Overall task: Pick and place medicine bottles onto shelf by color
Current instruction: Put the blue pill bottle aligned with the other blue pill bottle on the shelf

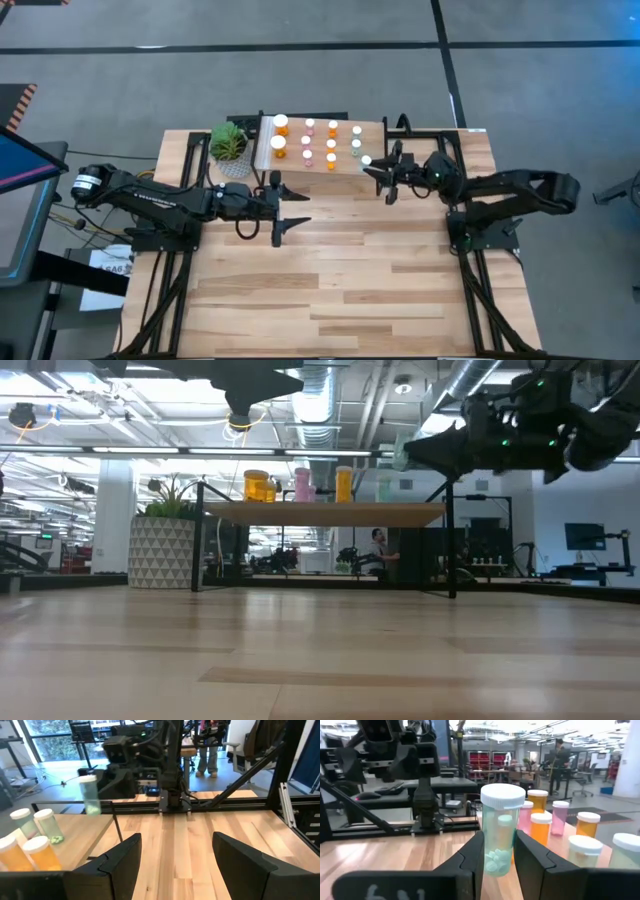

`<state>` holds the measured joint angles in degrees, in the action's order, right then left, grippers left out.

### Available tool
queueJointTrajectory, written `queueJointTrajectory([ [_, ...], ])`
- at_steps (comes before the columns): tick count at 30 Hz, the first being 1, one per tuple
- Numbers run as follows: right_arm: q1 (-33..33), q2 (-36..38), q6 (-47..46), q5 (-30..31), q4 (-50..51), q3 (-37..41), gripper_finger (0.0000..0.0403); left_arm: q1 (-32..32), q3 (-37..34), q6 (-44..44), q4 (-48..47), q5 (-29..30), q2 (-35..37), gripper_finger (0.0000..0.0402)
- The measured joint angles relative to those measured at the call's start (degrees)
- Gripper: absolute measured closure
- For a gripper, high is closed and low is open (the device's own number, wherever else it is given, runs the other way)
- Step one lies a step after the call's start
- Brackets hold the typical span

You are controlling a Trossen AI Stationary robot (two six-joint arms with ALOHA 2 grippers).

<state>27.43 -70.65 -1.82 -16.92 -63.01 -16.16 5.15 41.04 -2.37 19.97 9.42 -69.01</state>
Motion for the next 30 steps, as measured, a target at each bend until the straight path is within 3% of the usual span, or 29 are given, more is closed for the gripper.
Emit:
queueJointTrajectory([
  [11,-15.5,15.5,5.2,18.0,16.6,0.6,0.0294,-1.6,0.7,2.9,7.6,-0.5,-3.9,0.0168],
  [16,-24.0,16.1,6.4,25.5,16.7,0.6,0.0294,-1.6,5.7,1.9,8.0,-1.6,-10.1,0.0168],
  [23,-31.1,16.1,4.9,30.5,13.9,0.6,0.0294,-1.6,12.8,1.8,8.4,-1.0,-17.9,0.0168],
  [27,-34.2,16.0,5.6,37.1,14.7,0.6,0.0294,-1.6,16.4,1.6,8.2,0.3,-20.8,0.0168],
  [30,-37.1,16.0,5.8,45.8,14.4,0.6,0.0294,-1.6,18.5,1.6,8.1,1.4,-22.2,0.0168],
])
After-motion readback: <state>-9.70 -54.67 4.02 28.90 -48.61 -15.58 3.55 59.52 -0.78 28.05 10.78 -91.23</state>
